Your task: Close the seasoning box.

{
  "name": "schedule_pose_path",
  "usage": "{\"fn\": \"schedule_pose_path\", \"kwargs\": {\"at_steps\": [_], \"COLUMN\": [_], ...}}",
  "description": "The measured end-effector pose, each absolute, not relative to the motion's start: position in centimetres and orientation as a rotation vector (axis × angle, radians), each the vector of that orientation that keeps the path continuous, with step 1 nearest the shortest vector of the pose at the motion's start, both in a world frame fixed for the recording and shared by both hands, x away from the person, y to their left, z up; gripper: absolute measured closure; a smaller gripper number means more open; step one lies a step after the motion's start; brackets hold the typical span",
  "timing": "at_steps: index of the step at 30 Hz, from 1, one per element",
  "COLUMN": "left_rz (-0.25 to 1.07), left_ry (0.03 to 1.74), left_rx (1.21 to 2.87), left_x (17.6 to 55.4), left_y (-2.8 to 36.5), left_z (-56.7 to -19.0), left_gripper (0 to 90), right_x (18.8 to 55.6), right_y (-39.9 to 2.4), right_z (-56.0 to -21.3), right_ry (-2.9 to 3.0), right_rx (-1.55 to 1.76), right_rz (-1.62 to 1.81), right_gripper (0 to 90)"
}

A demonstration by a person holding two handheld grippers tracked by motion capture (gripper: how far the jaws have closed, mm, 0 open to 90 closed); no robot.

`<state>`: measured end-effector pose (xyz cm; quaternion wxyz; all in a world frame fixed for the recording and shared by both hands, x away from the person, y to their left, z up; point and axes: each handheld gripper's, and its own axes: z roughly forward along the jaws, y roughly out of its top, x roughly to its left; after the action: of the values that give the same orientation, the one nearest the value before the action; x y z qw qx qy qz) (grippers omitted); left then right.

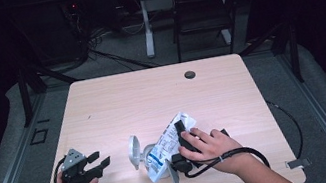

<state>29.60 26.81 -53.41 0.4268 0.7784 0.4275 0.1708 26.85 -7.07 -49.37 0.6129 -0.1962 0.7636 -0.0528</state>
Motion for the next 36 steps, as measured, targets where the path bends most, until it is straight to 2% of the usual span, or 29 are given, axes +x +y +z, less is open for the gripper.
{"fn": "schedule_pose_path", "kwargs": {"at_steps": [36], "left_rz": [0.424], "left_ry": [1.069], "left_rx": [1.944], "left_x": [29.6], "left_y": [26.83], "left_z": [-53.4], "left_gripper": [49.5], "right_x": [26.75], "right_y": [-7.09], "right_z": [-49.02], "right_ry": [1.748], "right_rx": [-0.469], "right_rz": [-0.138], "right_gripper": [65.4]}}
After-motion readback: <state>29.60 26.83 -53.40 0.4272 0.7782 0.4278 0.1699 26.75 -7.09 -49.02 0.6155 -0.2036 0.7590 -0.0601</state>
